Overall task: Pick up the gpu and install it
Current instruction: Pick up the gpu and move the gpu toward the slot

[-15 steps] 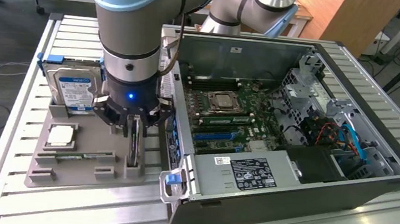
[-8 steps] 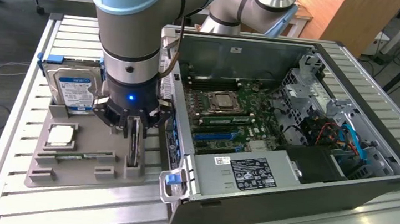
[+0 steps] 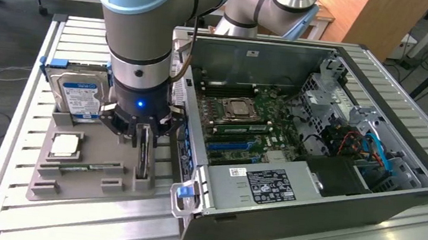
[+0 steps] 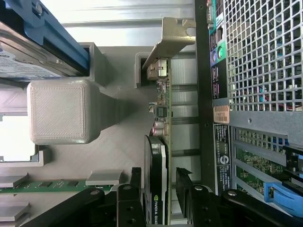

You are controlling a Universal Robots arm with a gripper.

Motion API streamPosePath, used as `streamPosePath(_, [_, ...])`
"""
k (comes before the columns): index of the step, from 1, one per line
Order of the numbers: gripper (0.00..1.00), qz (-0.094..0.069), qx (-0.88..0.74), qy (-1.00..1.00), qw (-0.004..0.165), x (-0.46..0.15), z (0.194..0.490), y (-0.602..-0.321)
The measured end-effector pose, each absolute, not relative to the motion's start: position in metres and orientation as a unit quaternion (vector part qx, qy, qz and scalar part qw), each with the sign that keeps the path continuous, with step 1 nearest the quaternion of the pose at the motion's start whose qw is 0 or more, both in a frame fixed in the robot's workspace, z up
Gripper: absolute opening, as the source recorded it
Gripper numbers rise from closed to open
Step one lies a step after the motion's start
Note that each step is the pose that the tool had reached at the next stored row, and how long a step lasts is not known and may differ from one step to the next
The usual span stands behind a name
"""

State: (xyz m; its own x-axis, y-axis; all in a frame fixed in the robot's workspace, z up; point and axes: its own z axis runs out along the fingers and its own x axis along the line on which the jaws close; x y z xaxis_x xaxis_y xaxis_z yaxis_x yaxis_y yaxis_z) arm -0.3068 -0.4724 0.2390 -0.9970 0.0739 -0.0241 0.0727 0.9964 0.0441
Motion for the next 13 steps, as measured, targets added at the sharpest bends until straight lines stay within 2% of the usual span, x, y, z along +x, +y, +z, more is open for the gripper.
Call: streamPosePath(13, [0.43,0.022,0.037,0.999,0.013,-0.3067,0.2380,-0.4724])
